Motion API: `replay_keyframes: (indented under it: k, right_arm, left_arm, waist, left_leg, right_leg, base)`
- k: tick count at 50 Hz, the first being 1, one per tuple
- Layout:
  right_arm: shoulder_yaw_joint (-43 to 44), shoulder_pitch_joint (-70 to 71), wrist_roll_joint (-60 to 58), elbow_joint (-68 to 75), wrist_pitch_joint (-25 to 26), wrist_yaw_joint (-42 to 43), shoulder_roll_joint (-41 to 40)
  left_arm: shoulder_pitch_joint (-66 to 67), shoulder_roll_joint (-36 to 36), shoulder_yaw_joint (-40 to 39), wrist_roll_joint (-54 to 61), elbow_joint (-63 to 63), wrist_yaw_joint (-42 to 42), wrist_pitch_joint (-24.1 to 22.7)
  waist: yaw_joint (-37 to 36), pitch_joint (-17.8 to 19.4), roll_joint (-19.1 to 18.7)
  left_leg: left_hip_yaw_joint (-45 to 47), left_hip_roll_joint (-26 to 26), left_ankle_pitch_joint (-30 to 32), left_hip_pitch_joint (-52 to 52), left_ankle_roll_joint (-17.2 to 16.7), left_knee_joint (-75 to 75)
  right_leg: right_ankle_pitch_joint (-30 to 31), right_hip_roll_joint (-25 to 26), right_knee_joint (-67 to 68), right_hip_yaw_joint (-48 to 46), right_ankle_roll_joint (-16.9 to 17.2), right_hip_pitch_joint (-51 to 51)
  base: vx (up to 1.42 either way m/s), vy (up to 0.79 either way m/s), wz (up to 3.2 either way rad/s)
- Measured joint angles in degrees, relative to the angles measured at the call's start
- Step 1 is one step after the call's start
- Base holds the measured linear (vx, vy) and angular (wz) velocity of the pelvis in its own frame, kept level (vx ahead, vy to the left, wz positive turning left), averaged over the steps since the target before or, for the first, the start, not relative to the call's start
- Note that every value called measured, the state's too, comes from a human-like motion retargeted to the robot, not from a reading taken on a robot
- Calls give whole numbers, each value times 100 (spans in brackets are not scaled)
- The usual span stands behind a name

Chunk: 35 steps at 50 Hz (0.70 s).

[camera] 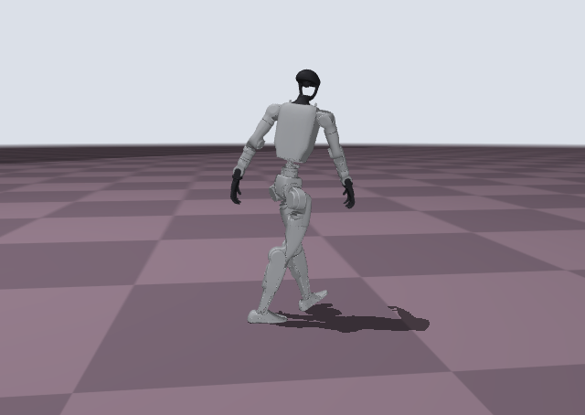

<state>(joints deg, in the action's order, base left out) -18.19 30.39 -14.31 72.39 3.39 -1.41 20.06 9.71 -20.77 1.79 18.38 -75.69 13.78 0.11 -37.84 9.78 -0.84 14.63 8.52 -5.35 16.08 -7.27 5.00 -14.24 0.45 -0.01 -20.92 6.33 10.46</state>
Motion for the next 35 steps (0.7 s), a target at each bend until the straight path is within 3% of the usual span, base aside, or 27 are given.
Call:
replay_keyframes:
  k: [7, 10, 15, 20, 24, 27, 30, 35]
  right_arm:
    - [-618, 43, -326, -92, 2, -861, -705]
    - [-811, -73, -334, -343, -63, -1070, -877]
    - [-879, -303, -156, -849, -127, -1040, -891]
    - [-629, -463, 23, -1066, -68, -530, -669]
    - [-415, -587, 281, -920, -35, -5, -421]
    - [-313, -700, 426, -675, 8, 357, -255]
    - [-267, -818, 485, -361, 81, 609, -122]
    - [-162, -980, 352, 142, 269, 700, -22]
  left_arm:
    - [31, 30, 275, -355, 119, 434, 320]
    - [-31, -9, 503, -546, 275, 519, 373]
    - [-524, 9, 938, -842, 407, 169, 336]
    - [-1624, 247, 1342, -949, 172, -424, 451]
    - [-2658, 509, 1753, -872, 100, -673, 436]
    - [-3344, 651, 2083, -598, 351, -884, 329]
    - [-3927, 702, 2363, -180, 846, -1106, 146]
    - [-4731, 610, 2632, 419, 1731, -1321, -218]
  waist:
    - [-241, -196, 119]
    - [-287, -309, 53]
    - [-200, -533, -69]
    - [236, -495, -232]
    - [637, -412, -342]
    - [898, -339, -369]
    - [1156, -202, -295]
    - [1496, 237, 6]
  left_leg:
    - [-820, 0, 8, -337, 517, 0]
    - [-1093, -181, -151, -643, 751, 0]
    - [-1581, -512, -440, -937, 997, -183]
    - [-2125, -599, -632, -1241, 1015, -309]
    - [-2503, -606, -721, -1431, 968, -389]
    - [-2728, -592, -780, -1567, 978, -407]
    - [-2936, -478, -840, -1732, 1040, -399]
    - [-3189, -164, -1033, -2170, 1037, -410]
  right_leg:
    - [325, 175, 761, -29, -243, 36]
    - [930, 197, 1711, 4, -242, -171]
    - [2089, 168, 4200, 524, -98, -1430]
    - [1462, -472, 5469, 389, -521, -2394]
    - [1034, -1181, 5075, 15, -772, -2742]
    - [999, -1493, 4051, -159, -680, -2824]
    - [1369, -1635, 2429, -103, -344, -2691]
    - [2180, -2036, -57, -229, 504, -2127]
  base:
    - [49, -10, 20]
    - [53, -8, 32]
    - [47, -9, 50]
    - [40, -9, 88]
    - [33, -11, 91]
    - [31, -16, 78]
    - [31, -21, 76]
    - [34, -29, 57]
